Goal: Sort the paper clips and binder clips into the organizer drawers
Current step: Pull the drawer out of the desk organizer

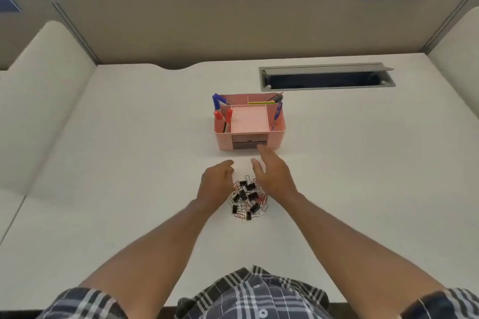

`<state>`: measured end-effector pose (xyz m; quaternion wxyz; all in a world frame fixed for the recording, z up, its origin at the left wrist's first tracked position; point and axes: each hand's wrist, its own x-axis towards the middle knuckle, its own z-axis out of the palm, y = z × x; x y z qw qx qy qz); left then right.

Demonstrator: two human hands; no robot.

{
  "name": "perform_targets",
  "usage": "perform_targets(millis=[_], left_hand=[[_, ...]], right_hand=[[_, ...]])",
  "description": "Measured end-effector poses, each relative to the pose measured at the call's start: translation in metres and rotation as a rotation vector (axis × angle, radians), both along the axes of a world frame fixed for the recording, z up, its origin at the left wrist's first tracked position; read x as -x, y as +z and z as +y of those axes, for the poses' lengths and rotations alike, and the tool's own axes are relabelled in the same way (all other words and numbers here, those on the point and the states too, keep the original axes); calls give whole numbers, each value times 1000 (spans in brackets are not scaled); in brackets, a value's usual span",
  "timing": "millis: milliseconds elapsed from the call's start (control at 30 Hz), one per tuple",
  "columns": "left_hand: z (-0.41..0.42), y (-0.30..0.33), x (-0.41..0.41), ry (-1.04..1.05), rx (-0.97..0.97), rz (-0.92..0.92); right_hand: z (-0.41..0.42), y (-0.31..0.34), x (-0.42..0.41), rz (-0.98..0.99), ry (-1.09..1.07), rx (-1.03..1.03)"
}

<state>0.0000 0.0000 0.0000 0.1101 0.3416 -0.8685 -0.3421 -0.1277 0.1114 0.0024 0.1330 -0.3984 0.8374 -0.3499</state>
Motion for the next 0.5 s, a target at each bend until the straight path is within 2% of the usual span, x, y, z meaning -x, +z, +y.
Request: perform_targets(millis=[100, 200, 233, 333, 500], left_hand=[[-2, -1, 7, 133, -266, 55], [-1, 1, 14, 203, -424, 88], [-3, 0, 16, 221, -461, 107], [-5, -2, 21, 280, -538, 131], [-7, -1, 28, 399, -671, 216]], right_hand=[[-16, 0, -3, -498, -210, 122], [-35, 3, -6, -1047, -410, 387], [-40, 3, -4, -1175, -455, 476], [-49, 7, -4, -1420, -511, 645], [-57, 8, -5, -1663, -553, 750]])
